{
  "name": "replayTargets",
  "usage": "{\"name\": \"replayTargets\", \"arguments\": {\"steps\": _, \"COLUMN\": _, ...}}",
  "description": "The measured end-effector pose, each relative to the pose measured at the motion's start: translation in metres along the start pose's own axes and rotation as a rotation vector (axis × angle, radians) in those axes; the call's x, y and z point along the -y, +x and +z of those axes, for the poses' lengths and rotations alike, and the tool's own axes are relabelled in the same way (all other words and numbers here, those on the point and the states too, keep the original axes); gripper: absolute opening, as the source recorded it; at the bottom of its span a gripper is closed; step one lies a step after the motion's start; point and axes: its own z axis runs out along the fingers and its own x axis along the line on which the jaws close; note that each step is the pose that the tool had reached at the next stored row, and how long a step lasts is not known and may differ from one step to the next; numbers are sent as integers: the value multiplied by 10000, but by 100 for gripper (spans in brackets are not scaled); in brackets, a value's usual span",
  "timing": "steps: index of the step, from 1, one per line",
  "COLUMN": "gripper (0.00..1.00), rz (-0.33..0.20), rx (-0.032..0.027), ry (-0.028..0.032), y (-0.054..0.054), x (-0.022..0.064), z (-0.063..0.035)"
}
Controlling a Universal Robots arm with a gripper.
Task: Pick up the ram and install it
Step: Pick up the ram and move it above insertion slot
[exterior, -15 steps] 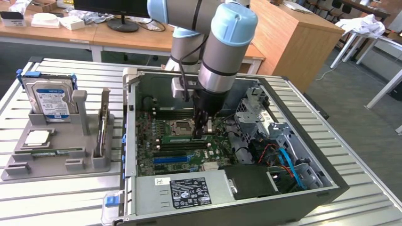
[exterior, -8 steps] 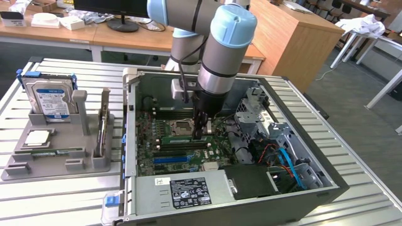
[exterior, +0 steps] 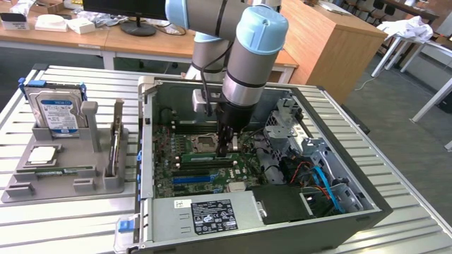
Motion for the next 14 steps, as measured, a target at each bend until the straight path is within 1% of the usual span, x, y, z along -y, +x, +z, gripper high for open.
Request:
{"name": "replayTargets", "arguments": {"steps": 8, "gripper": 11, "rz": -2, "rx": -3, "ry": -2, "y": -17, "x": 0, "z": 0}}
{"name": "replayTargets", "arguments": {"steps": 14, "gripper": 11, "rz": -2, "rx": -3, "ry": -1, "y": -16, "x": 0, "z": 31}}
